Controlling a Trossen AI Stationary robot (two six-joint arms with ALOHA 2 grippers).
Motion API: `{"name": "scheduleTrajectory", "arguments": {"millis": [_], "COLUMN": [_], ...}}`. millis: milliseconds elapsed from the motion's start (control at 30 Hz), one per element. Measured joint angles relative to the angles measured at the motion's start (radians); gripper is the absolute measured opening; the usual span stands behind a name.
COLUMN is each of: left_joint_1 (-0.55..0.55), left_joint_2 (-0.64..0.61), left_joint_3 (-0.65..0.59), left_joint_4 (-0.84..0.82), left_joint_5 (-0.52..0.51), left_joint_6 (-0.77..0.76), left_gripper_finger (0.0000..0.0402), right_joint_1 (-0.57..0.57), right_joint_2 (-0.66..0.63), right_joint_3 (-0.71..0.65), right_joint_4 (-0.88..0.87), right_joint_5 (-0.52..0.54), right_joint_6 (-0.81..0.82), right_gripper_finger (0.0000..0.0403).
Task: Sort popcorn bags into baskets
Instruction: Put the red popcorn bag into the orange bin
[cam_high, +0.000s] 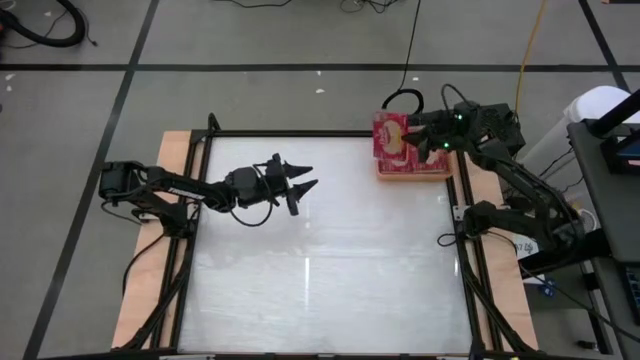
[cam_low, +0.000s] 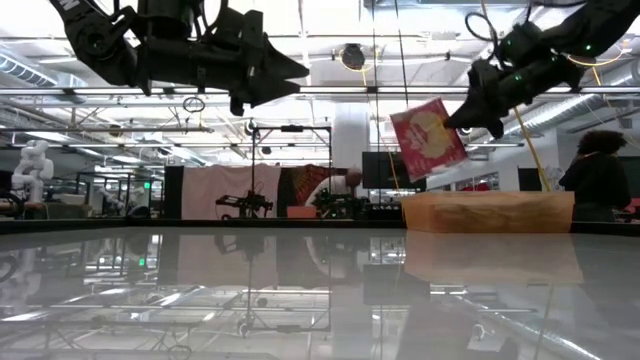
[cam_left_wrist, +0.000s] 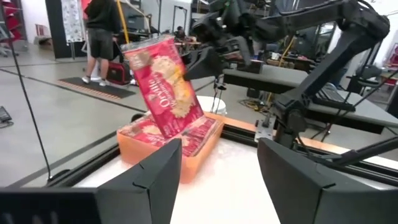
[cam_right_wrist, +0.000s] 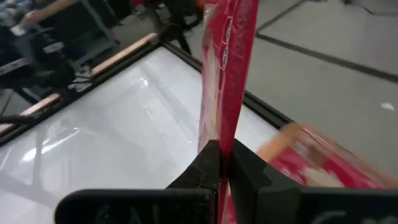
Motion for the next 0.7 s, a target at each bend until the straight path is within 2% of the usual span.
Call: {"name": "scheduleTrajectory", "arguments": {"millis": [233,467,700], "left_joint_1": [-0.005,-0.005,-0.008], "left_joint_2": [0.000,0.000,0.000], "left_joint_3": [0.000,0.000,0.000], "left_joint_4": [0.000,-0.001,-0.025], "left_joint_5": [0.006,0.008,0.009], "left_joint_6": [-0.001,-0.001,-0.002], "left_gripper_finger": [0.0200,0.0193,0.0203], "right_joint_1": [-0.105,-0.110,-0.110], "right_joint_2": [0.075,0.165,0.182], "right_joint_3": [0.000,0.000,0.000], "right_joint_4": [-0.044,-0.080,-0.086], "right_joint_5": [-0.027,-0.036,-0.025], "right_joint_6": [-0.026,-0.056,-0.080], "right_gripper_finger": [0.0006,0.0006,0.0007]}}
